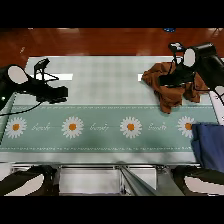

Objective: Fold the shirts.

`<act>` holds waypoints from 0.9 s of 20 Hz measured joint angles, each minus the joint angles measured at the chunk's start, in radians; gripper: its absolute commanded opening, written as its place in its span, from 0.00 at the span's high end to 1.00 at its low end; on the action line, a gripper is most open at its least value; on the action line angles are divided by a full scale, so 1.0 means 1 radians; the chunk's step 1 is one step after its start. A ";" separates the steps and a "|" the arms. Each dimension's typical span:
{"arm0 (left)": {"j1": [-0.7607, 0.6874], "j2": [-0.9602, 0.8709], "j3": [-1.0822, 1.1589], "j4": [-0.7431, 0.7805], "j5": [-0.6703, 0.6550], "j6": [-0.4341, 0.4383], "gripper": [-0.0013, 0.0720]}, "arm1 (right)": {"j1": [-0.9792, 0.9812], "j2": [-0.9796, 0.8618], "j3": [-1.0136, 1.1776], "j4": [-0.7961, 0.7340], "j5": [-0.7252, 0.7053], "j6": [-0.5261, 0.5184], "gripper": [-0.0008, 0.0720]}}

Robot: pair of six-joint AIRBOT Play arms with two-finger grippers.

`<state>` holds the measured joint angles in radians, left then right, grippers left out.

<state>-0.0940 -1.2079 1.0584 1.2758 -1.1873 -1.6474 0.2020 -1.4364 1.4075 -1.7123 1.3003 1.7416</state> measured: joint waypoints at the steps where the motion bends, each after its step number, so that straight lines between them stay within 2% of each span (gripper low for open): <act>1: 0.000 0.000 0.000 0.000 0.000 0.000 0.96 | 0.000 0.000 0.000 0.000 0.000 0.000 0.96; 14: 0.000 0.000 0.000 0.000 0.007 0.000 0.96 | 0.000 0.000 0.000 0.000 0.000 0.000 0.96; 18: 0.000 -0.003 0.000 0.000 0.112 0.000 0.95 | 0.000 0.000 0.000 0.001 -0.022 0.001 0.96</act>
<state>-0.0940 -1.2106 1.0584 1.2755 -1.0752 -1.6478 0.2020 -1.4364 1.4075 -1.7115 1.2785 1.7428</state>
